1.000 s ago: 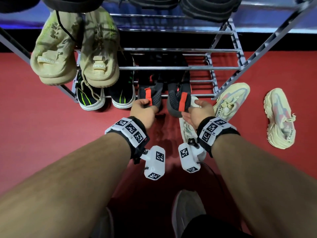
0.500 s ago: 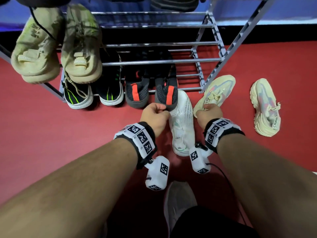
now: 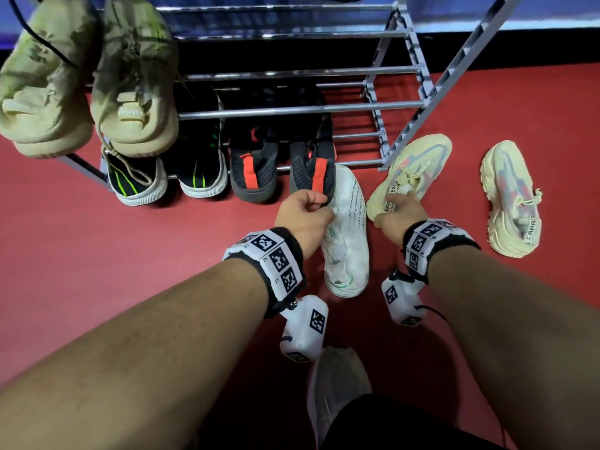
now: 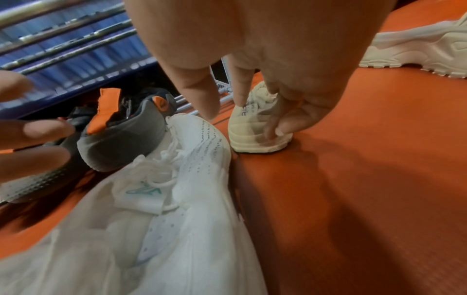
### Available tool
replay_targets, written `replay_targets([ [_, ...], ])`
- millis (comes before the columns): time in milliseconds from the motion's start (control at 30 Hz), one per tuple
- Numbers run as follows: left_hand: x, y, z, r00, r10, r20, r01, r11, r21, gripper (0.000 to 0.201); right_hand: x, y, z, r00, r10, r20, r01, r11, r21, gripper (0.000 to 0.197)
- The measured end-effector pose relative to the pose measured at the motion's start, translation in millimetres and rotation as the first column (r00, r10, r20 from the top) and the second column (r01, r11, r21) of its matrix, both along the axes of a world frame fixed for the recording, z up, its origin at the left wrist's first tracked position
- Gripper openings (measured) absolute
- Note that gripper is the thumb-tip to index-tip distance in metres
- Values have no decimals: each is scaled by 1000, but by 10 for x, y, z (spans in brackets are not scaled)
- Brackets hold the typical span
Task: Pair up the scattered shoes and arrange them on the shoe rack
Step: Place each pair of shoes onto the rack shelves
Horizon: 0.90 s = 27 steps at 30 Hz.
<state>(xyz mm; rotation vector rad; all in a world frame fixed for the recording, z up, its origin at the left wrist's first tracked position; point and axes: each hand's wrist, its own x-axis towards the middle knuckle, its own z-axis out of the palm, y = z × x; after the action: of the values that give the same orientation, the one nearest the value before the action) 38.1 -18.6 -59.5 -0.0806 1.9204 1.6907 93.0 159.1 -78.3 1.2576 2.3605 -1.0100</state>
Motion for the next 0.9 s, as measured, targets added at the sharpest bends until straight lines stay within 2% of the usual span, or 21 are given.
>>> replay_targets([
  [100, 21, -9, 9, 1000, -6, -3, 6, 1000, -3, 15, 68, 24, -68, 1000, -13, 1, 13, 997, -77, 67],
  [167, 35, -12, 1, 1000, -15, -3, 15, 1000, -5, 16, 104, 33, -83, 1000, -4, -7, 4, 999, -47, 65],
  [300, 99, 20, -21, 999, -48, 10, 48, 999, -21, 17, 119, 1, -85, 996, 83, 14, -83, 997, -5, 83],
  [400, 158, 42, -25, 997, -69, 26, 70, 997, -31, 20, 152, -28, -99, 991, 116, 64, -116, 993, 8, 74],
  [500, 188, 37, -38, 995, -98, 27, 100, 994, -50, 18, 168, -50, -101, 993, 108, 39, -110, 992, 65, 61],
  [700, 267, 104, 15, 990, -134, 31, 136, 989, -61, 21, 218, 15, 62, 986, -46, -163, 82, 971, 225, 18],
  [767, 318, 146, 50, 987, -152, 42, 154, 987, -45, 19, 205, 37, 112, 961, -111, -253, 177, 951, 254, 26],
  [800, 336, 164, 55, 986, -160, 44, 162, 986, -46, 18, 185, 27, 153, 934, -170, -314, 242, 948, 205, 25],
  [867, 378, 197, 75, 986, -152, 68, 155, 987, -43, 16, 146, -28, 252, 843, -354, -404, 384, 923, -7, 16],
  [900, 398, 210, 87, 985, -145, 91, 149, 988, -38, 11, 139, -53, 299, 798, -437, -414, 429, 896, -119, 21],
])
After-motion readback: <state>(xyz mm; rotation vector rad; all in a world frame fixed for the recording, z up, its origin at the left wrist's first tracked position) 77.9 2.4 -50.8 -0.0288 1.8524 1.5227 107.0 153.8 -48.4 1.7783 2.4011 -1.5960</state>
